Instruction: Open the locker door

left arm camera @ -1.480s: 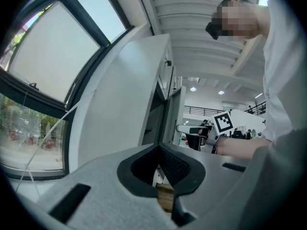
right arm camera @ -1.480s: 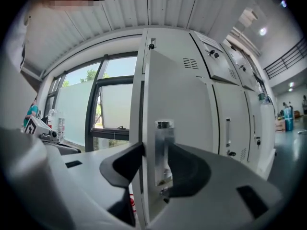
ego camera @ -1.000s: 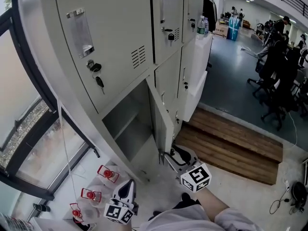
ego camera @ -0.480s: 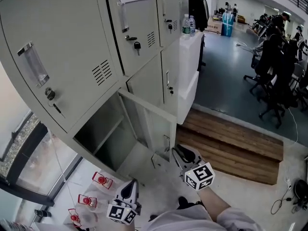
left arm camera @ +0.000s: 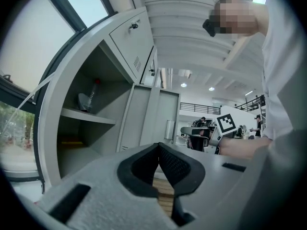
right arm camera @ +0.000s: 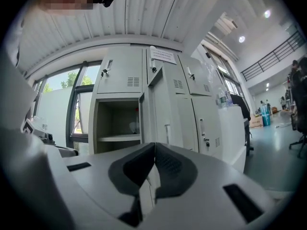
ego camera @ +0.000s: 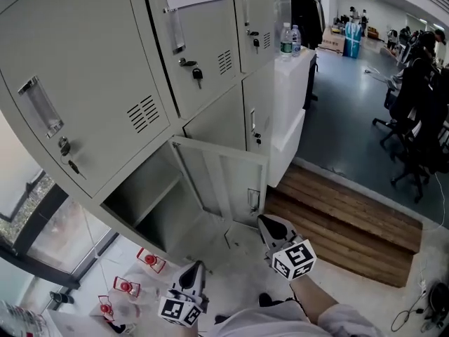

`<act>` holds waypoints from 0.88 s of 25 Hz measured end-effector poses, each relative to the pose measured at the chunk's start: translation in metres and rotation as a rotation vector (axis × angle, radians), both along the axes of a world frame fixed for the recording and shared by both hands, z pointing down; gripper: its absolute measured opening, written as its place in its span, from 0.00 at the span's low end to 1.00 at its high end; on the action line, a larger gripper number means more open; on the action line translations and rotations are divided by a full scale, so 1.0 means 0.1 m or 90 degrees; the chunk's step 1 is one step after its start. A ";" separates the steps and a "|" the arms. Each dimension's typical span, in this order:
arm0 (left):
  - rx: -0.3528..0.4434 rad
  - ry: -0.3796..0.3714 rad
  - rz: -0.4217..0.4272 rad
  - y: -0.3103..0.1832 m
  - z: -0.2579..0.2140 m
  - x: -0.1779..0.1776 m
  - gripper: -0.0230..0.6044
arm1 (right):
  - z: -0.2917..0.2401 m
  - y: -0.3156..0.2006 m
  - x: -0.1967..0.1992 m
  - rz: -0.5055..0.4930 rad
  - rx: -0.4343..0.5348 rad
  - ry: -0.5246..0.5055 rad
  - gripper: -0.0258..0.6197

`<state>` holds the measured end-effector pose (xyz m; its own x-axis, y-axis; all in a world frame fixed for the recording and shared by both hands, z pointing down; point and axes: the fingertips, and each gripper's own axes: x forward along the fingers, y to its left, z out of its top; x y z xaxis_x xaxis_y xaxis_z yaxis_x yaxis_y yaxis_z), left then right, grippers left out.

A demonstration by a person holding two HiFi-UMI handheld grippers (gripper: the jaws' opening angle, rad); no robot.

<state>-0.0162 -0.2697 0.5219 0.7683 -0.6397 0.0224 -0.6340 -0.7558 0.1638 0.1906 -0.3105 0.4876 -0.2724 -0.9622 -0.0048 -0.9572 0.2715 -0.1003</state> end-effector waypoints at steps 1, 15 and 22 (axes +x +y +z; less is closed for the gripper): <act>0.001 -0.003 -0.003 -0.01 0.00 0.02 0.04 | 0.00 -0.01 0.00 -0.005 0.001 0.000 0.06; 0.021 -0.014 -0.098 -0.12 -0.06 -0.40 0.04 | 0.06 -0.07 -0.38 -0.066 0.001 -0.014 0.06; 0.039 -0.019 -0.162 -0.09 -0.10 -0.87 0.04 | 0.15 -0.06 -0.94 -0.131 -0.015 -0.029 0.06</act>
